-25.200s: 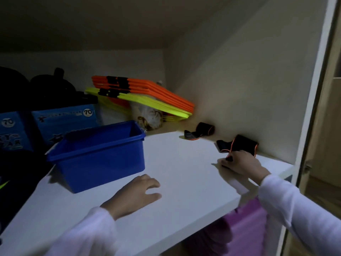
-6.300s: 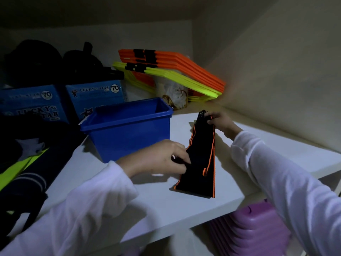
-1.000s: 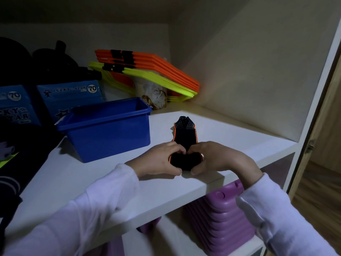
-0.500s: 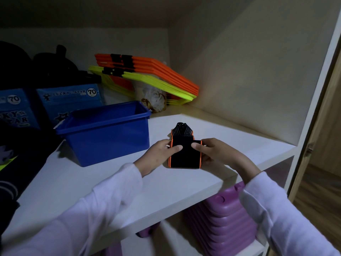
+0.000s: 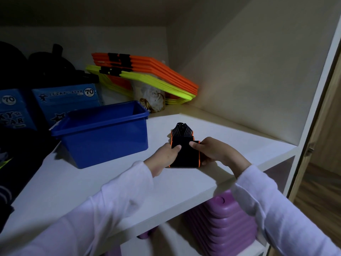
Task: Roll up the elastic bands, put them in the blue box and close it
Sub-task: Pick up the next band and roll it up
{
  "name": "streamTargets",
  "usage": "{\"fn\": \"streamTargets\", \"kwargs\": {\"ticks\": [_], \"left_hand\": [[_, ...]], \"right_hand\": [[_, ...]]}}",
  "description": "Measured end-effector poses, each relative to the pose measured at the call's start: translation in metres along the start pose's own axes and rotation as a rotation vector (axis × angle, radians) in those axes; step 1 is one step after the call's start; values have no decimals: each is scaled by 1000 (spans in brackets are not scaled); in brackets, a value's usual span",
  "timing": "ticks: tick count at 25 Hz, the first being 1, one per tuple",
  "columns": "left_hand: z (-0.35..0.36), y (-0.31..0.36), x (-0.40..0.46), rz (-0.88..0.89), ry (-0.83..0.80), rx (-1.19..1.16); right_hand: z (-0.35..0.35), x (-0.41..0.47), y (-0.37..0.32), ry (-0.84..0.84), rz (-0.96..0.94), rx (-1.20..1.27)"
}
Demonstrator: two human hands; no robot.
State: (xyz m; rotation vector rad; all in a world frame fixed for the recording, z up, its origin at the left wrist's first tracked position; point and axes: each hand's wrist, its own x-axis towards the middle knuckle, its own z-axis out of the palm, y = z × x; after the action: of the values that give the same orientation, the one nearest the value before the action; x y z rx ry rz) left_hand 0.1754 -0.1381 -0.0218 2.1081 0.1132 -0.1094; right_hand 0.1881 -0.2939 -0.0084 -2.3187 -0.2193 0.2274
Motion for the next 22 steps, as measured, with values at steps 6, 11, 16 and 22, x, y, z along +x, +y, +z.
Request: {"fn": "streamTargets", "kwargs": {"ticks": [6, 11, 16, 22], "left_hand": [[14, 2, 7, -134, 124, 54], [11, 2, 6, -164, 100, 11], [7, 3, 7, -138, 13, -55], [5, 3, 5, -147, 20, 10]], "right_hand": [[2, -7, -11, -18, -25, -153], [-1, -7, -16, -76, -36, -213], [0, -5, -15, -80, -5, -182], [5, -6, -21, -117, 24, -198]]}}
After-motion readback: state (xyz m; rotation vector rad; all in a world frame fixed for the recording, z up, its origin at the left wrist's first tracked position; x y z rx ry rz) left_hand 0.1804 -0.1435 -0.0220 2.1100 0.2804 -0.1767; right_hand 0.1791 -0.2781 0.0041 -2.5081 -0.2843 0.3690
